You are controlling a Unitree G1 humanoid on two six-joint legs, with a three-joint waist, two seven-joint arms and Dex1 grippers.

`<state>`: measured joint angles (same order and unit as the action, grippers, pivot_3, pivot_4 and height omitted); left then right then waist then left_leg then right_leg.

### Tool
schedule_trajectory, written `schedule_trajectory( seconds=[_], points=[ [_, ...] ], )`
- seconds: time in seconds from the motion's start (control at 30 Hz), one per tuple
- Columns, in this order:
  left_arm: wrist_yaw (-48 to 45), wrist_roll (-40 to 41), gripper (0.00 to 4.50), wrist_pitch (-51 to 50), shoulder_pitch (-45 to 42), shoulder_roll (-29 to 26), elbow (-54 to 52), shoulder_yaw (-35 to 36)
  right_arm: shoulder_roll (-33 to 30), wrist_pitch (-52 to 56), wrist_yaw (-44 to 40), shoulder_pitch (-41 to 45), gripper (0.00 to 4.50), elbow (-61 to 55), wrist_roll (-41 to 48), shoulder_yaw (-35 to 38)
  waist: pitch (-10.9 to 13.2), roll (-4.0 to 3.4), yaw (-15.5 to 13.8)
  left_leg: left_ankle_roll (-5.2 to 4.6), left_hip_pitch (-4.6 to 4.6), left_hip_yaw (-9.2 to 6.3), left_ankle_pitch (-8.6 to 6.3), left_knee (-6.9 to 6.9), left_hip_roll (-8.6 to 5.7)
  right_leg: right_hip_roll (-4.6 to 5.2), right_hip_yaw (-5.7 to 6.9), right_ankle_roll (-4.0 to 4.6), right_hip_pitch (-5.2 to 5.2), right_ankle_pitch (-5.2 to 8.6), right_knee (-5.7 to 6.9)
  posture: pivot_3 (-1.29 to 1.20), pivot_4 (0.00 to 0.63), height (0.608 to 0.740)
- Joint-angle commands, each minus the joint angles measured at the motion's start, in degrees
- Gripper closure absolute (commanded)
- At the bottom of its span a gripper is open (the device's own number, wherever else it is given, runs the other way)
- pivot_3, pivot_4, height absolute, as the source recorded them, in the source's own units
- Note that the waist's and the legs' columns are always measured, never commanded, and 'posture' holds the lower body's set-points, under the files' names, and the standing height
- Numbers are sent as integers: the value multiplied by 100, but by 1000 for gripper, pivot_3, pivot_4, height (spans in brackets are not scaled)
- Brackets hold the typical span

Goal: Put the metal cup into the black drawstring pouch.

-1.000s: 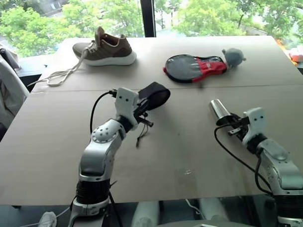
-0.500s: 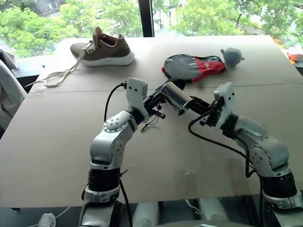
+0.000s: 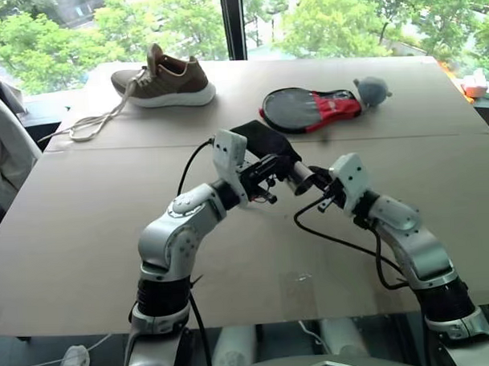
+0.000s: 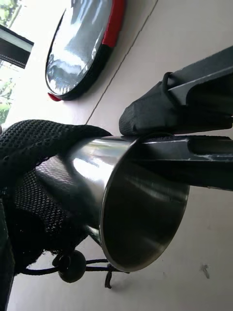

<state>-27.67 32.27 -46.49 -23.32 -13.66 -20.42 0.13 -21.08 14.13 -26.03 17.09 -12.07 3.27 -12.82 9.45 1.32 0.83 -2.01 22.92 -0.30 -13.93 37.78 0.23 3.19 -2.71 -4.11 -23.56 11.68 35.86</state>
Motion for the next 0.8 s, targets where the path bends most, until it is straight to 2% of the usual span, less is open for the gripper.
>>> schedule_trajectory(
  seconds=[0.03, 0.13, 0.23, 0.33, 0.47, 0.53, 0.57, 0.6, 0.67, 0.73, 0.8],
  points=[
    [-277, 136, 4500, 95, 11, -79, -375, -284, 490, -92, 564, 219, 4426, -89, -206, 66, 0, 0, -1, 0, 0, 0, 0, 0, 0, 0, 0, 0, 0, 0, 0, 0, 150, 740],
    [-409, 63, 4500, 246, 68, -174, -399, -465, 1779, 1083, 1146, 205, 4426, -277, 1220, 847, -4, 9, -3, 2, 0, -16, 1, -5, 12, -11, 3, 4, -3, 0, 1, 0, 150, 740],
    [-459, 130, 4500, 274, 131, -233, -418, -490, 2663, 2153, 1536, 321, 4426, -376, 2632, 1651, -2, 5, -4, 9, -2, -32, 5, -17, 15, -9, 0, 11, -7, -3, 3, 0, 150, 740],
    [-533, 114, 4500, 340, 116, -275, -371, -519, 3005, 2903, 1885, 405, 4426, -323, 3580, 2169, 1, 1, -25, 9, 3, -35, 5, -15, 15, 8, 3, 10, -6, -4, 0, 0, 150, 740],
    [-615, 93, 4500, 459, 48, -240, -332, -667, 3341, 3941, 2242, 444, 4426, -122, 5273, 2645, 1, 0, -12, 7, 2, -31, 5, -16, 8, 15, 5, 10, -5, -4, -3, 0, 150, 740],
    [-582, 114, 4500, 472, 58, -195, -312, -662, 3368, 4143, 2569, 566, 4426, -10, 5791, 2799, 1, 0, 8, 7, 1, -29, 5, -23, 8, 13, 5, 10, -7, -4, -2, 0, 150, 740],
    [-571, 117, 4500, 472, 63, -183, -312, -661, 3306, 4121, 2637, 612, 4426, 16, 5841, 2783, 2, -1, 23, 7, 1, -29, 5, -28, 5, 10, 5, 11, -9, -4, -2, 0, 150, 740],
    [-546, 134, 4500, 460, 73, -157, -320, -643, 3019, 3743, 2451, 657, 4426, -45, 5248, 2428, 3, -2, 29, 7, -1, -28, 5, -31, 6, 3, 4, 11, -11, -3, -2, 0, 150, 740],
    [-478, 202, 4500, 413, 75, -88, -329, -563, 2281, 2976, 2056, 692, 4426, -121, 3852, 1487, 7, -10, 44, 7, 0, -21, 5, -33, 7, -8, 4, 11, -13, -3, -2, 0, 150, 740],
    [-351, 290, 4500, 368, 23, 31, -296, -422, 1230, 1887, 1584, 714, 4426, 1, 2159, 261, 7, -9, 60, 7, 0, -3, 5, -31, 6, -9, 4, 9, -13, -2, -4, 0, 150, 740],
    [-135, 334, 4500, 350, -62, 179, -171, -233, 611, 1171, 1310, 736, 3775, 159, 1217, -345, 6, -8, 64, 8, 0, 5, 5, -30, 4, -8, 2, 7, -14, -1, -7, 0, 150, 740]
  ],
)
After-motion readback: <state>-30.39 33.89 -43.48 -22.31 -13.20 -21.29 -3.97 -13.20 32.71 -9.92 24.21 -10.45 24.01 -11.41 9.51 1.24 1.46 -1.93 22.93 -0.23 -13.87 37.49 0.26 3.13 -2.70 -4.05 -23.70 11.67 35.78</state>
